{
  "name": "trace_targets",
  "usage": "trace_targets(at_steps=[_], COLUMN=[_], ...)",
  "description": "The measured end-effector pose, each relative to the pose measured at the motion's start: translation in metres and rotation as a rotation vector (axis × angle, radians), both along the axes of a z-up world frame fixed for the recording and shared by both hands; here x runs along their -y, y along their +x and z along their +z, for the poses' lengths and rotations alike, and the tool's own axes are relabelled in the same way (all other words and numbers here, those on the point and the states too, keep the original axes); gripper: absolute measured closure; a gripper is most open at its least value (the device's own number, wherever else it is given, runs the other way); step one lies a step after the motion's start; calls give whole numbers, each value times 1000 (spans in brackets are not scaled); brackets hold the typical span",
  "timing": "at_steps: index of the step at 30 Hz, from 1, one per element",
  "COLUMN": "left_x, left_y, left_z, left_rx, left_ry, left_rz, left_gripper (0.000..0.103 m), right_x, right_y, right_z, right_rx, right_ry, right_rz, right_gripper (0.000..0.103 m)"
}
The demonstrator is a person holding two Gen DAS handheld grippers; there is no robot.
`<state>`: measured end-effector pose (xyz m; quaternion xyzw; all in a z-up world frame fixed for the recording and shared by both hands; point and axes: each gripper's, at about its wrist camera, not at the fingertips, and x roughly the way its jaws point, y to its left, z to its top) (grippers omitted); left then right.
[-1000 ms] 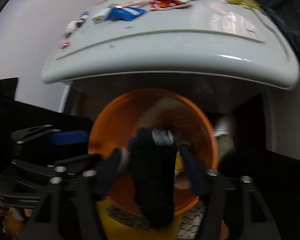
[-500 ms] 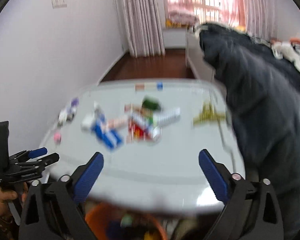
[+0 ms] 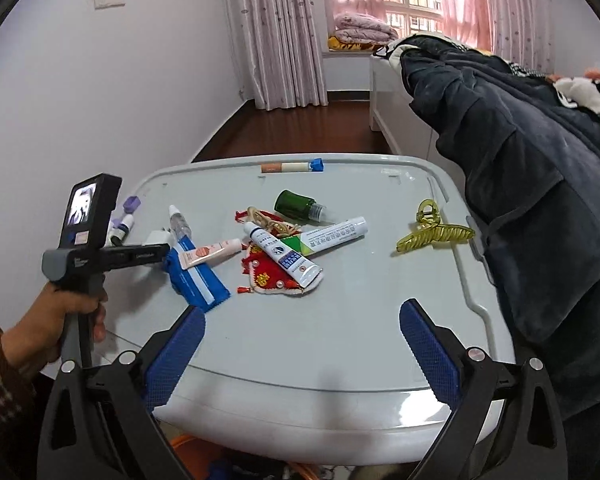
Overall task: Collect trash
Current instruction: 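Raise both tools back over the table, then grasp the white charger with the left tool while the right tool grasps the clear spray bottle, then lower both tools over the orange bucket and open them to drop the items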
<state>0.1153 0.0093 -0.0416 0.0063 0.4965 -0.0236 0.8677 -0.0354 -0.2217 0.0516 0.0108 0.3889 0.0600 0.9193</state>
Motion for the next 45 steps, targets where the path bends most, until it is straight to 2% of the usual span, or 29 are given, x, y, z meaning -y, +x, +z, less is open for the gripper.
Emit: trace_targets(at_steps=[1, 3, 7, 10, 12, 14, 18, 21, 23, 24, 25, 26, 27, 29, 32, 37, 42, 45], left_x=[-1, -10, -26, -40, -47, -54, -60, -65, -71, -73, -76, -76, -76, -78, -79, -67, -42, -15], left_y=[-2, -9, -46, -82, -100, -110, -115, -115, -114, -114, -115, -115, -115, -114, -116, -121, -151, -188], left_z=[2, 10, 48, 64, 65, 61, 52, 47, 46, 47, 48, 49, 49, 49, 51, 54, 55, 45], left_rx=[1, -2, 51, 77, 94, 102, 109, 98, 84, 87, 89, 90, 92, 90, 88, 99, 58, -7], left_ry=[20, -28, -91, -152, -183, -200, -179, -186, -216, -222, -223, -222, -224, -239, -263, -246, -261, -291], left_rz=[-2, 15, 13, 10, 18, 24, 9, 9, 6, 7, 2, -3, -4, -3, -2, -39, -141, -241], left_gripper=[63, 63, 63, 63, 63, 63, 63, 63, 63, 63, 63, 63, 63, 63, 63, 63, 63, 63], right_x=[-2, -6, -32, -70, -103, -135, -191, -217, -226, -230, -233, -235, -233, -230, -221, -195, -145, -112], right_y=[0, 0, 16, 46, 75, 106, 167, 193, 201, 206, 211, 216, 217, 221, 211, 172, 83, 10], right_z=[0, 0, 5, 10, 5, -11, -56, -80, -89, -94, -99, -103, -102, -100, -88, -47, -10, -13], right_rx=[2, 3, -6, 3, 20, 5, -93, -150, -172, -188, -211, -243, -255, -305, -291, -227, -186, -224], right_ry=[-6, -11, -30, -37, -76, -125, -226, -243, -264, -275, -274, -256, -226, -176, -143, -68, -32, -14], right_rz=[7, 24, 121, 246, 320, 369, 411, 425, 433, 438, 445, 457, 457, 447, 430, 412, 403, 401], right_gripper=[7, 7, 7, 7, 7, 8, 22, 24, 33, 42, 55, 62, 78, 79, 80, 79, 79, 79])
